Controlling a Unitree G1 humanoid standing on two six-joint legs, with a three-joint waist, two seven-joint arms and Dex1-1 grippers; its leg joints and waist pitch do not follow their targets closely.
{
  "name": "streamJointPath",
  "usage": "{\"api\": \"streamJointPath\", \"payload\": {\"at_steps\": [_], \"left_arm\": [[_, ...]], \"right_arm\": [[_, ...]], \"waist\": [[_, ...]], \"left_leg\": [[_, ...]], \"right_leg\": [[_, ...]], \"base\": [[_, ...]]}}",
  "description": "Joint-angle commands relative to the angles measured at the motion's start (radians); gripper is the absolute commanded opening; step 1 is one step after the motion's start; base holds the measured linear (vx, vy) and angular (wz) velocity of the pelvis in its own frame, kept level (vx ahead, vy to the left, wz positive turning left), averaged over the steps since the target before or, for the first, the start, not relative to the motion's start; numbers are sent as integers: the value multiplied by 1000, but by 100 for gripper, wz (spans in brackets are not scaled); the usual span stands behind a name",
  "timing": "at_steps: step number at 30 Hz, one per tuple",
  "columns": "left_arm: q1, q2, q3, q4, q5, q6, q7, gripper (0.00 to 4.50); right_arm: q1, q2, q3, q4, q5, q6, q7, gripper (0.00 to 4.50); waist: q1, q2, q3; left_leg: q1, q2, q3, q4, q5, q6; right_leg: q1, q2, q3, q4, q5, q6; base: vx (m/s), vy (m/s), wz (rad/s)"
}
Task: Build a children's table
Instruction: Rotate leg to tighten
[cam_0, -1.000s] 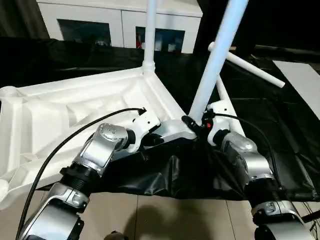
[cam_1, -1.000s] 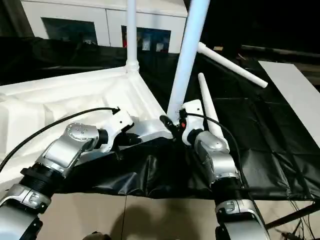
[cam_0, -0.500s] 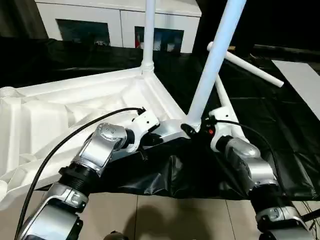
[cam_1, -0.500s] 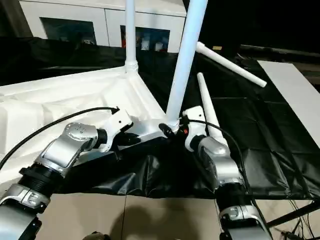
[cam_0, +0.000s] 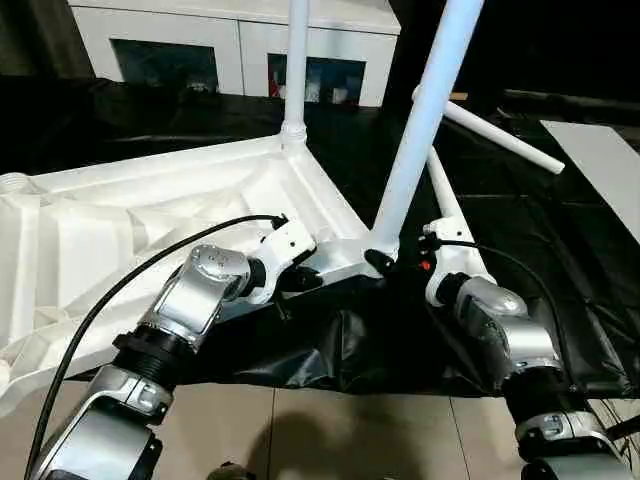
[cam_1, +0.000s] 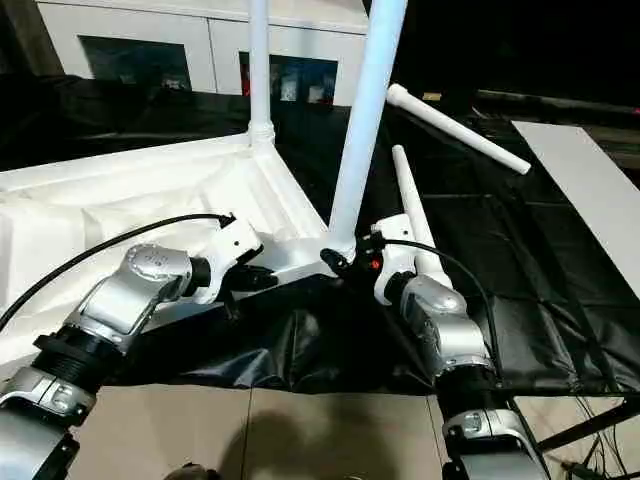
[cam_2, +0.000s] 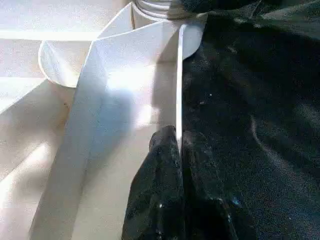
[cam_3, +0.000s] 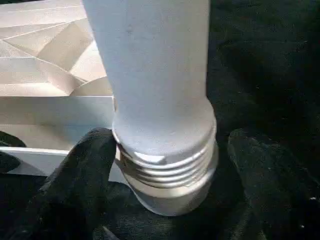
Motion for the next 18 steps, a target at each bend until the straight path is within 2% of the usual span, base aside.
{"api": "streamJointPath", "payload": {"at_steps": [1,8,18], "left_arm": [[-1,3,19,-50,-15,-18,-3,0],[-1,6,18,-51,-15,-17,-3,0],[1,0,17,-50,-12,-3,7,0]], "right_arm": [[-23,-3,-9,14,4,-5,5,346],[-40,1,-4,44,-1,-45,23,281],[-39,11,-1,66,-14,-67,9,270]], "waist": [[4,-5,-71],[5,-3,-71],[6,-4,-71]], "left_leg": [[20,22,-7,-64,-165,31],[20,21,-6,-62,-156,36],[21,21,-6,-62,-152,43]], "right_leg": [[49,-46,34,-55,-110,-230],[49,-47,35,-53,-98,-232],[48,-46,35,-53,-100,-235]], "base": [[0,0,0],[0,0,0],[0,0,0]]}}
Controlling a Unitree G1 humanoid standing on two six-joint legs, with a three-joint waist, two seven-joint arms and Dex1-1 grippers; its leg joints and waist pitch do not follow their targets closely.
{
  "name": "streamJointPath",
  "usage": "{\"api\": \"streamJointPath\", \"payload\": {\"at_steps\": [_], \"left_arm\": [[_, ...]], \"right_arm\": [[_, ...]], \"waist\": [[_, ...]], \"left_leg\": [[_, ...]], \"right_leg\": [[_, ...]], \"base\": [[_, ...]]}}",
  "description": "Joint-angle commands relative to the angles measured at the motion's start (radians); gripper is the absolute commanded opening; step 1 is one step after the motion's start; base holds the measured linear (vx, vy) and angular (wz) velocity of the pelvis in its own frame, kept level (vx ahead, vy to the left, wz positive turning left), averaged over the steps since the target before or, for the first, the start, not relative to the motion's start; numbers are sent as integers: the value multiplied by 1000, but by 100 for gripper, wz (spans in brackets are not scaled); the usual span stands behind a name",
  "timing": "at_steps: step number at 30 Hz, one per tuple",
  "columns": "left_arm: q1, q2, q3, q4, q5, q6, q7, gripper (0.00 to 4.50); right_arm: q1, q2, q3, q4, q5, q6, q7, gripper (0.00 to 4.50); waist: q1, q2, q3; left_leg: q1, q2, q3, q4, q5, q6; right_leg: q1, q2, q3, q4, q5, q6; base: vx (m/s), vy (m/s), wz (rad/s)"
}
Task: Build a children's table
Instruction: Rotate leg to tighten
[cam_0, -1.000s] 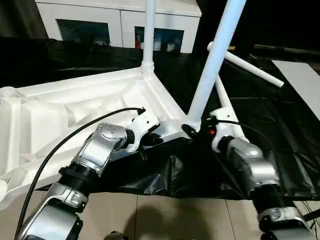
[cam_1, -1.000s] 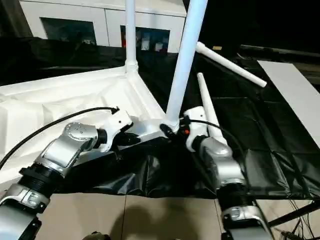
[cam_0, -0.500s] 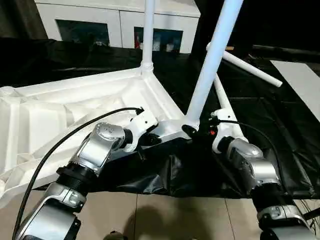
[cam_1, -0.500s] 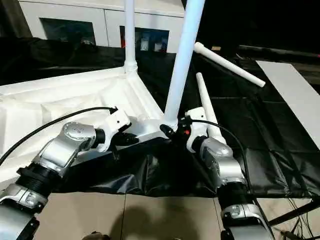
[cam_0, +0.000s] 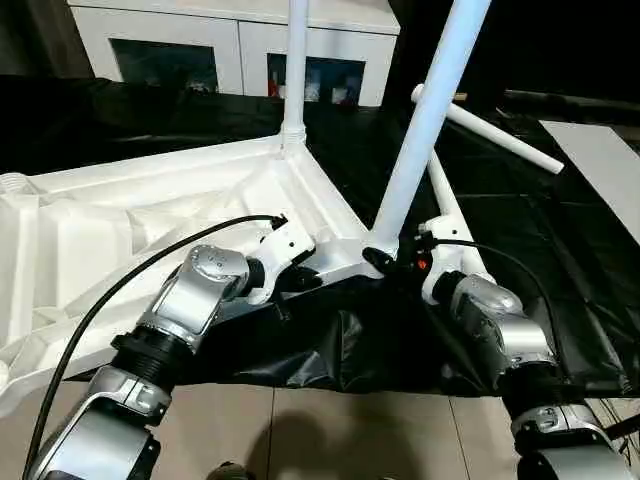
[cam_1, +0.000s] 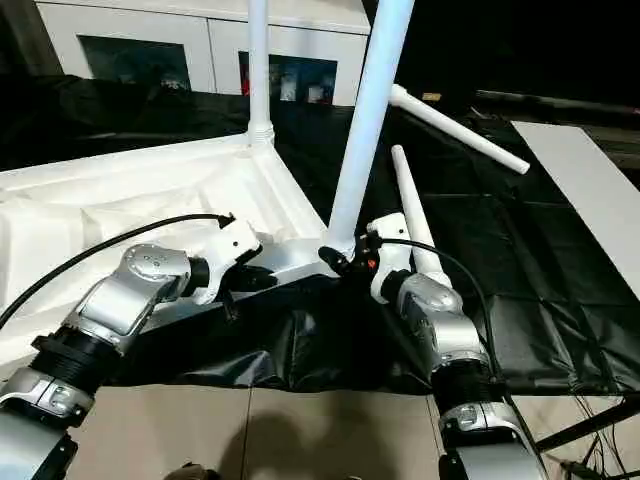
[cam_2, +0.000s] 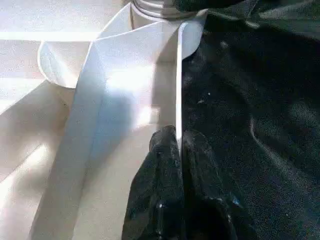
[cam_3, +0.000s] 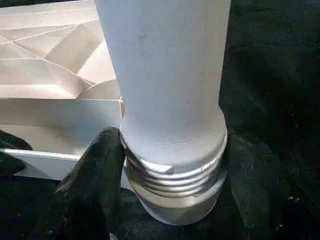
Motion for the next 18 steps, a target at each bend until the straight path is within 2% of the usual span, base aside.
{"api": "streamJointPath", "payload": {"at_steps": [1,5,6,7,9,10,11,12,13,14,15,16,17,18], "left_arm": [[-5,-21,25,-30,-8,5,45,0],[-28,-73,52,27,2,25,146,0],[-60,-139,87,98,5,46,263,0],[-60,-139,87,98,5,46,263,0],[-81,-181,113,140,0,53,333,0],[-108,-226,141,192,-9,45,411,0],[-140,-276,167,243,-19,35,489,0],[-163,-313,182,275,-25,26,543,0],[-177,-341,187,287,-27,24,574,0],[-179,-347,186,287,-28,24,577,0],[-181,-360,182,283,-28,25,581,0],[-170,-373,171,256,-25,35,575,0],[-168,-374,170,252,-25,36,575,0],[-162,-374,168,244,-24,39,573,0]], "right_arm": [[-22,15,-13,32,-16,-21,-63,270],[-41,51,-38,83,-30,-24,-187,270],[-61,93,-56,128,-37,-21,-295,270],[-61,93,-56,128,-37,-21,-295,270],[-73,117,-63,153,-41,-19,-351,270],[-87,145,-68,179,-42,-19,-396,270],[-109,179,-74,214,-39,-23,-445,270],[-127,204,-78,243,-38,-27,-482,270],[-142,223,-78,267,-39,-35,-504,270],[-146,227,-78,273,-39,-39,-509,268],[-155,234,-78,286,-40,-46,-518,258],[-171,241,-76,310,-42,-65,-525,241],[-173,242,-76,312,-42,-67,-524,229],[-176,242,-76,316,-43,-73,-523,229]], "waist": [[6,-3,-72],[3,-1,-71],[2,-2,-71],[3,-1,-68],[6,-3,-70],[7,-4,-69],[12,-3,-70],[12,-5,-71],[14,0,-73],[2,-5,-74],[2,-5,-74],[-5,-7,-83],[2,-6,-88],[3,-7,-88]], "left_leg": [[21,22,-7,-64,-155,38],[21,20,-6,-64,-168,21],[25,21,-5,-65,-174,19],[28,18,-5,-66,-200,5],[28,19,-5,-67,-210,1],[31,17,-3,-66,-219,3],[32,18,-6,-66,-221,1],[30,15,-3,-64,-214,1],[24,14,-7,-65,-212,6],[7,12,-11,-68,-200,14],[7,12,-11,-68,-200,14],[-2,11,-16,-63,-142,25],[12,12,-9,-52,-113,52],[11,12,-9,-51,-87,67]], "right_leg": [[48,-47,34,-54,-106,-235],[46,-46,35,-56,-130,-233],[43,-46,36,-58,-134,-231],[40,-46,36,-64,-179,-221],[40,-47,37,-66,-194,-206],[35,-44,38,-69,-192,-201],[38,-46,37,-68,-196,-197],[37,-45,40,-67,-180,-198],[44,-44,39,-63,-166,-191],[54,-45,36,-61,-150,-181],[54,-45,36,-61,-150,-181],[64,-48,30,-52,-95,-179],[51,-48,34,-48,-19,-206],[53,-44,34,-43,23,-217]], "base": [[0,0,0],[0,0,0],[0,0,0],[0,0,0],[0,0,0],[0,0,0],[0,0,0],[0,0,0],[0,0,0],[0,0,0],[0,0,0],[0,0,0],[0,0,0],[0,0,0]]}}
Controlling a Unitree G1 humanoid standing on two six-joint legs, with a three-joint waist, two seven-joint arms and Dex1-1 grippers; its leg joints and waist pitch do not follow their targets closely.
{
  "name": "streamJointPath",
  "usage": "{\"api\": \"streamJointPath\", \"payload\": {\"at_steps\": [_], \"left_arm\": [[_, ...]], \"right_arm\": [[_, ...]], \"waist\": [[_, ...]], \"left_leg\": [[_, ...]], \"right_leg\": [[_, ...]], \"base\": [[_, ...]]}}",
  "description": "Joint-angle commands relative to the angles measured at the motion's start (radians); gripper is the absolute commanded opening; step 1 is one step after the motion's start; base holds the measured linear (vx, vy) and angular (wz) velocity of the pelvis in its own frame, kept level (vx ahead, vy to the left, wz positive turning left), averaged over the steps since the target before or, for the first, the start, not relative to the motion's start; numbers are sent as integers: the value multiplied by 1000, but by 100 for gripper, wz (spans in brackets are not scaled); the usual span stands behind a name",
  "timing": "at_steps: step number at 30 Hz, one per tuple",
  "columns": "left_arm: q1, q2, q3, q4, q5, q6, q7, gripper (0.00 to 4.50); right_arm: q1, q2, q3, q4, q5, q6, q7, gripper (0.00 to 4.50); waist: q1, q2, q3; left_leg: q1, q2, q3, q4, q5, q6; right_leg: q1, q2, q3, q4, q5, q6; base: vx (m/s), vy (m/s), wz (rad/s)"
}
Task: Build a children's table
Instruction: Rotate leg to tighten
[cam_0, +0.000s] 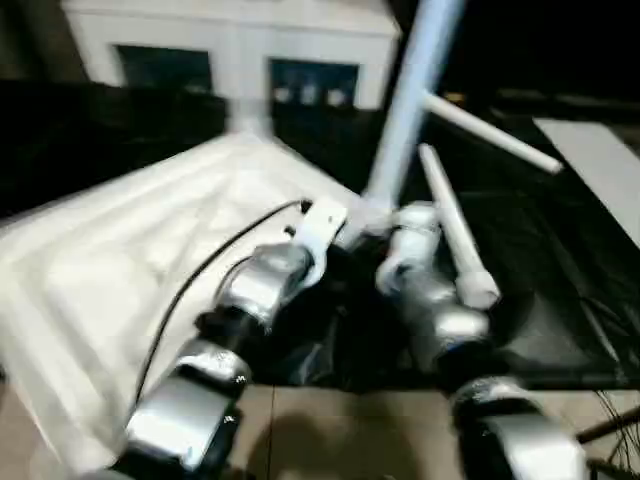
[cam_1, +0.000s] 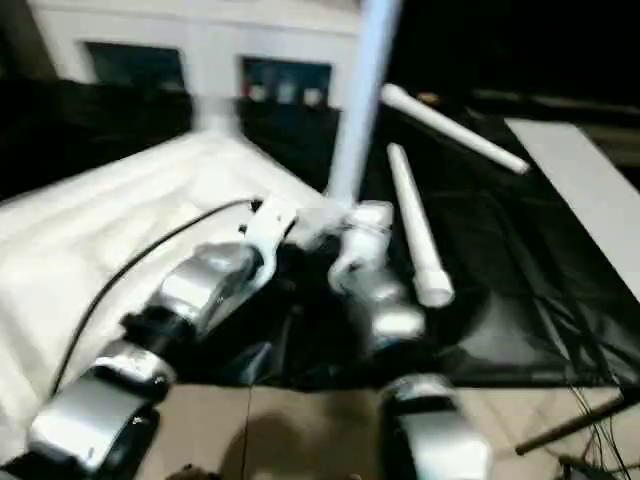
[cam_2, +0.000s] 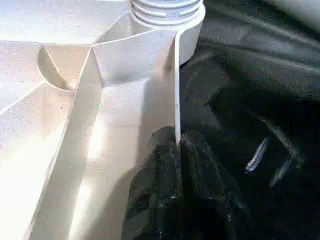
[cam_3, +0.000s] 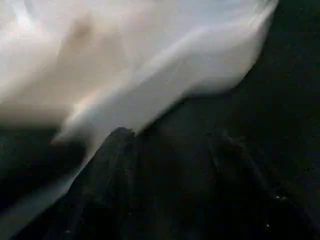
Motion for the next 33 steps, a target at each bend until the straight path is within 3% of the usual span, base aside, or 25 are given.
{"api": "streamJointPath", "payload": {"at_steps": [1,3,4,7,15,20,21,22,24,25,26,28,30,31,33], "left_arm": [[5,-9,7,-54,-23,-28,-13,0],[13,-6,11,-56,-18,-29,-14,0],[12,-5,12,-52,-16,-30,-13,0],[11,0,13,-46,-12,-34,-16,0],[-10,49,-16,-4,15,-125,-62,0],[-17,126,-97,17,68,-315,-201,0],[-17,126,-97,17,68,-315,-201,0],[-26,129,-94,30,62,-363,-220,0],[-35,127,-88,45,58,-397,-220,0],[-39,127,-87,52,59,-408,-217,0],[-43,127,-87,58,60,-417,-213,0],[-67,135,-106,110,93,-516,-182,0],[-74,130,-83,117,72,-526,-193,0],[-76,129,-71,118,65,-530,-196,44],[-78,129,-66,121,64,-537,-196,44]], "right_arm": [[-23,-14,-7,16,-3,-17,1,229],[-29,-14,-7,23,-14,-32,2,229],[-31,-14,-9,27,-16,-37,-1,229],[-37,-14,-17,32,-17,-53,-4,229],[-27,-42,-17,-22,-29,-119,-7,229],[101,-114,-11,-261,-45,-92,10,229],[101,-114,-11,-261,-45,-92,10,229],[134,-132,-10,-312,-52,-77,17,229],[156,-144,-14,-346,-53,-62,20,229],[163,-147,-15,-358,-52,-56,20,229],[169,-149,-16,-369,-50,-50,19,229],[195,-158,-7,-423,-43,-10,16,229],[207,-160,-1,-446,-43,6,20,229],[213,-160,3,-457,-43,15,26,222],[218,-159,5,-468,-43,24,30,222]], "waist": [[9,-10,-84],[11,-9,-81],[12,-11,-78],[9,-10,-75],[9,-12,-73],[20,-11,-72],[20,-10,-74],[21,4,-75],[23,-4,-77],[24,1,-77],[25,-1,-77],[26,7,-75],[28,2,-75],[28,1,-74],[27,2,-74]], "left_leg": [[13,11,-6,-53,-67,92],[15,11,-4,-52,-83,105],[17,14,-4,-55,-117,105],[20,16,-5,-59,-162,82],[20,16,-6,-62,-174,69],[23,14,-6,-63,-163,60],[24,16,-6,-64,-163,58],[25,16,-8,-64,-164,51],[26,16,-6,-62,-154,51],[24,15,-6,-62,-150,56],[25,15,-6,-61,-152,60],[23,14,-7,-63,-169,60],[26,15,-7,-63,-186,52],[24,15,-7,-65,-187,50],[23,15,-8,-64,-190,48]], "right_leg": [[61,-41,28,-42,58,-234],[57,-40,28,-45,49,-239],[56,-42,28,-50,-6,-238],[53,-43,29,-57,-75,-224],[51,-43,29,-62,-106,-202],[51,-40,31,-64,-113,-164],[51,-40,32,-61,-103,-167],[49,-40,32,-60,-83,-179],[51,-37,32,-53,-38,-196],[52,-37,32,-53,-14,-204],[52,-38,32,-52,-8,-213],[53,-38,33,-58,-34,-205],[53,-41,34,-61,-56,-197],[54,-42,33,-61,-67,-199],[53,-43,33,-61,-76,-203]], "base": [[0,0,0],[0,0,0],[0,0,0],[0,0,0],[0,0,0],[0,0,0],[0,0,0],[0,0,0],[0,0,0],[0,0,0],[0,0,0],[0,0,0],[0,0,0],[0,0,0],[0,0,0]]}}
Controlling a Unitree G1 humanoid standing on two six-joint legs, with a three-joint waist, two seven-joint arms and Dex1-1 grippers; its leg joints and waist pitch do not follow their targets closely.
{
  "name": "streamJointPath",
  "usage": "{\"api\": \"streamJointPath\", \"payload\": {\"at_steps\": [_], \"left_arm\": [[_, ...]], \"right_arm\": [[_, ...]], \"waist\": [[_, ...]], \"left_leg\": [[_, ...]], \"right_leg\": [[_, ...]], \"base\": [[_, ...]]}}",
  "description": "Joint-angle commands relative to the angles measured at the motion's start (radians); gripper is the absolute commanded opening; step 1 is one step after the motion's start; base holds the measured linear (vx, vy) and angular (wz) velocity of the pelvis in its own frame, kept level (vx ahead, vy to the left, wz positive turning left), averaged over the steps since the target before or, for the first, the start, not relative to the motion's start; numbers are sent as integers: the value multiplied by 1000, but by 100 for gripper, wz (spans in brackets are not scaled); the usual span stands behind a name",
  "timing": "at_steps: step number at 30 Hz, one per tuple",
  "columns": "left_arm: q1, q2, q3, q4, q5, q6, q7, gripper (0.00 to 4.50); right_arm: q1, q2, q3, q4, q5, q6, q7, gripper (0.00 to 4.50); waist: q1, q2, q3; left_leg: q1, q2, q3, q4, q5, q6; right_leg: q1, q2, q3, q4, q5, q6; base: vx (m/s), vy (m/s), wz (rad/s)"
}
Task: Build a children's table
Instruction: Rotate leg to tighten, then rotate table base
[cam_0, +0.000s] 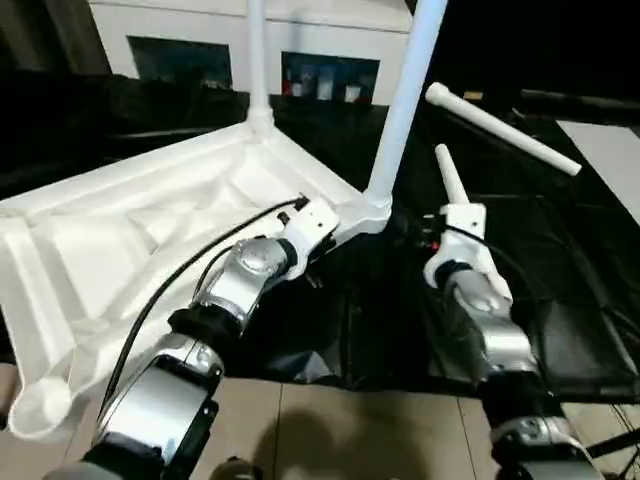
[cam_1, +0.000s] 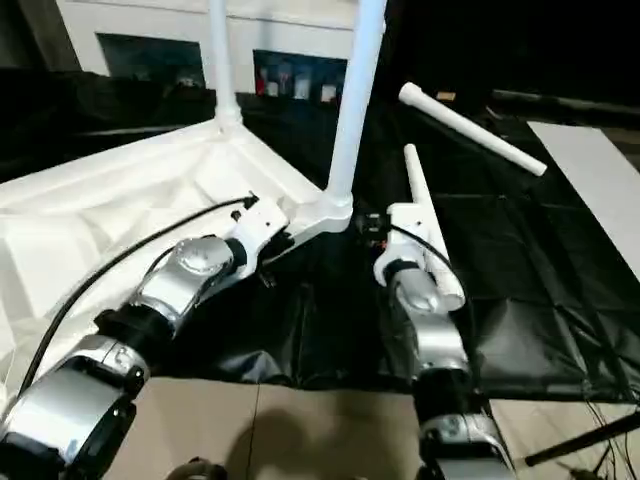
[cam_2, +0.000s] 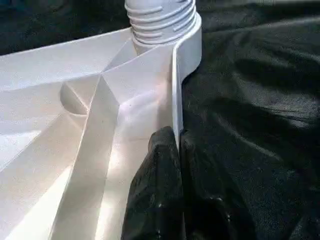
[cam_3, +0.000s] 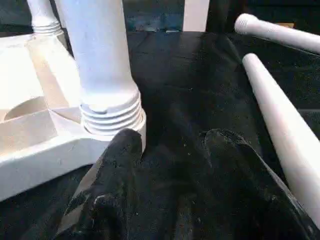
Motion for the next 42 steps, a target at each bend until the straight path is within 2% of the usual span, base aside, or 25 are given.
{"api": "streamJointPath", "payload": {"at_steps": [1,4,6,7,8,10,12,13,14,15,16,17,18,19,20,22,23,24,25,27,29,30,32,36,42], "left_arm": [[-52,-17,46,-86,-61,-72,-23,44],[-34,-2,69,-148,-95,-33,-58,86],[-16,10,92,-196,-129,7,-89,85],[-5,19,100,-223,-140,18,-98,107],[4,28,107,-245,-147,28,-104,107],[50,79,114,-352,-167,124,-153,130],[121,163,108,-492,-190,231,-236,143],[190,264,95,-615,-199,287,-322,155],[219,311,89,-661,-199,296,-362,166],[219,311,89,-661,-199,296,-362,166],[246,354,98,-709,-221,339,-394,173],[284,434,117,-764,-234,389,-442,177],[309,501,139,-794,-239,437,-473,183],[315,518,146,-798,-235,444,-477,193],[333,571,167,-810,-221,464,-488,206],[353,650,213,-809,-178,484,-478,212],[354,656,216,-807,-174,484,-476,217],[365,703,243,-790,-140,490,-461,243],[387,777,272,-785,-93,540,-426,251],[410,848,294,-794,-59,618,-390,255],[422,892,294,-800,-38,686,-353,255],[429,914,287,-794,-20,709,-333,255],[444,939,274,-775,14,732,-303,255],[488,971,220,-740,115,809,-262,255],[512,986,198,-741,161,879,-181,255]], "right_arm": [[19,-3,7,-41,-1,27,12,222],[29,-1,14,-59,-4,39,19,222],[33,-1,20,-74,-4,53,23,222],[35,-2,27,-82,-5,57,27,222],[38,-3,32,-89,-6,60,32,222],[43,-9,49,-102,-10,74,54,222],[52,-11,56,-116,-9,84,64,222],[63,-11,62,-134,-9,92,73,222],[67,-12,64,-140,-8,94,78,222],[67,-12,64,-140,-8,94,78,222],[72,-12,67,-147,-5,98,85,222],[78,-15,74,-155,-6,103,94,222],[83,-16,80,-159,-7,106,103,222],[84,-17,82,-161,-6,107,105,222],[87,-18,87,-167,-5,112,113,222],[93,-18,98,-176,-5,119,125,222],[93,-18,100,-176,-5,119,126,222],[96,-18,110,-181,-5,123,138,222],[100,-18,129,-189,-7,129,161,222],[104,-18,147,-199,-9,138,184,222],[106,-20,159,-205,-15,141,193,222],[107,-21,163,-206,-18,142,194,222],[109,-20,164,-208,-19,143,193,222],[113,-19,165,-211,-21,145,193,222],[121,-23,172,-224,-22,153,192,222]], "waist": [[3,-2,-78],[-2,-3,-75],[-4,-4,-71],[-6,-5,-71],[-6,-4,-71],[-14,-2,-73],[-20,8,-72],[-28,9,-71],[-33,12,-71],[-36,14,-69],[-33,18,-71],[-32,17,-65],[-28,20,-66],[-32,20,-64],[-34,16,-62],[-35,21,-58],[-35,21,-57],[-31,18,-57],[-35,21,-56],[-40,20,-55],[-38,23,-54],[-38,23,-54],[-35,19,-53],[-33,24,-54],[-31,23,-57]], "left_leg": [[28,17,-10,-64,-204,37],[26,20,-12,-67,-221,27],[26,20,-11,-68,-232,25],[23,18,-11,-68,-231,22],[24,18,-11,-68,-230,20],[22,20,-13,-68,-218,17],[26,21,-14,-71,-234,9],[22,20,-14,-74,-238,1],[23,24,-17,-78,-242,-9],[24,23,-17,-80,-250,-14],[41,22,-13,-75,-272,-28],[38,21,-11,-78,-282,-30],[40,23,-12,-79,-292,-37],[37,21,-13,-82,-305,-41],[38,20,-12,-83,-316,-43],[42,20,-14,-86,-358,-58],[43,20,-14,-87,-366,-62],[48,20,-14,-86,-380,-65],[45,20,-16,-88,-390,-68],[38,20,-20,-91,-403,-71],[48,21,-21,-90,-408,-76],[48,21,-20,-89,-413,-77],[45,21,-22,-90,-418,-74],[46,20,-23,-91,-424,-77],[46,19,-24,-90,-416,-75]], "right_leg": [[56,-46,31,-65,-93,-209],[54,-45,28,-61,-100,-215],[53,-45,29,-64,-127,-210],[55,-45,30,-64,-141,-201],[55,-44,30,-64,-143,-197],[57,-43,30,-57,-116,-201],[53,-43,30,-59,-143,-199],[54,-38,30,-59,-152,-191],[52,-39,31,-57,-151,-186],[50,-35,31,-58,-159,-182],[38,-30,32,-57,-159,-184],[37,-29,34,-62,-165,-189],[38,-31,34,-59,-171,-188],[37,-28,34,-60,-190,-184],[35,-26,34,-62,-203,-179],[30,-28,37,-67,-262,-159],[29,-29,37,-70,-276,-154],[25,-30,39,-74,-298,-148],[25,-29,40,-72,-303,-146],[28,-30,39,-68,-323,-132],[21,-31,40,-73,-320,-145],[19,-30,41,-72,-319,-148],[21,-33,42,-74,-330,-146],[19,-33,43,-77,-338,-141],[21,-32,42,-74,-293,-159]], "base": [[0,0,0],[0,0,0],[0,0,0],[0,0,0],[0,0,0],[0,0,0],[0,0,0],[0,0,0],[0,0,0],[0,0,0],[0,0,0],[0,0,0],[0,0,0],[0,0,0],[0,0,0],[0,0,0],[0,0,0],[0,0,0],[0,0,0],[0,0,0],[0,0,0],[0,0,0],[0,0,0],[0,0,0],[0,0,0]]}}
